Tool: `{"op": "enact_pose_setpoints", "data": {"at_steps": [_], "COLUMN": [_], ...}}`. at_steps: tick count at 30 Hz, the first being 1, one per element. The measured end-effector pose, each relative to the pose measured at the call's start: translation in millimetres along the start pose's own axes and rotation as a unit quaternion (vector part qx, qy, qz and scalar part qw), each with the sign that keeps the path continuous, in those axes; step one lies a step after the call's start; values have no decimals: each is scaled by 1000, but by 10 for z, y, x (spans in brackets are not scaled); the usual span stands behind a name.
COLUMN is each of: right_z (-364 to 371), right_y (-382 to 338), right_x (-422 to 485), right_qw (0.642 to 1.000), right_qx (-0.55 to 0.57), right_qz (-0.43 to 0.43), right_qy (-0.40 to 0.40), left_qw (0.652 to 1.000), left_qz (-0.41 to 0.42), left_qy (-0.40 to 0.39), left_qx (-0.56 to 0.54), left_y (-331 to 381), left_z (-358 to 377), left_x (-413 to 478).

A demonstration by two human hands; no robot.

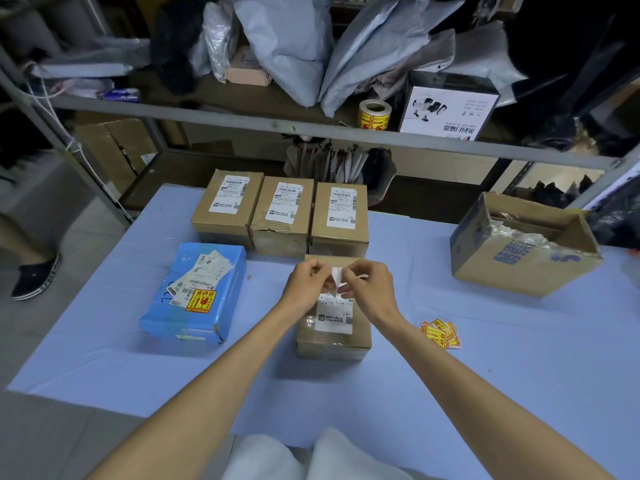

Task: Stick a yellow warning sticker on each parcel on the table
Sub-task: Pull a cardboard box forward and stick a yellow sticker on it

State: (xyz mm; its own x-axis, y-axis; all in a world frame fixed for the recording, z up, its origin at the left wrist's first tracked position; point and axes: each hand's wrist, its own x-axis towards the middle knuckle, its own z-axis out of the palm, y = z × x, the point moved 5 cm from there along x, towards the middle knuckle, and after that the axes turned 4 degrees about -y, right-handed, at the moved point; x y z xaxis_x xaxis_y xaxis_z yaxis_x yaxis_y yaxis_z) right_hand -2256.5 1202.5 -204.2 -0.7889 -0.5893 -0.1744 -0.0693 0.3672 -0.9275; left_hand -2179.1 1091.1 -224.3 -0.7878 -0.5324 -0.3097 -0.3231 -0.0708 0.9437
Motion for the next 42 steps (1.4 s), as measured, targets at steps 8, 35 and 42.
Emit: {"op": "enact_pose_setpoints", "data": {"at_steps": [8,35,42], "right_z": [-5,-120,-220], "right_y": [22,-38,74], "right_x": [-6,-23,21], "right_qw": [1000,997,996], "right_qx": [11,10,-1], "right_qz": [17,37,10], "right_qy": [2,72,89], "left_qw": [999,933,975], "left_qz": [15,144,83], "left_qy": [11,61,80], "left_qx": [45,325,189], "left_y": [4,224,146], "left_z": [-35,64,-63], "left_x": [2,-125,-62]}}
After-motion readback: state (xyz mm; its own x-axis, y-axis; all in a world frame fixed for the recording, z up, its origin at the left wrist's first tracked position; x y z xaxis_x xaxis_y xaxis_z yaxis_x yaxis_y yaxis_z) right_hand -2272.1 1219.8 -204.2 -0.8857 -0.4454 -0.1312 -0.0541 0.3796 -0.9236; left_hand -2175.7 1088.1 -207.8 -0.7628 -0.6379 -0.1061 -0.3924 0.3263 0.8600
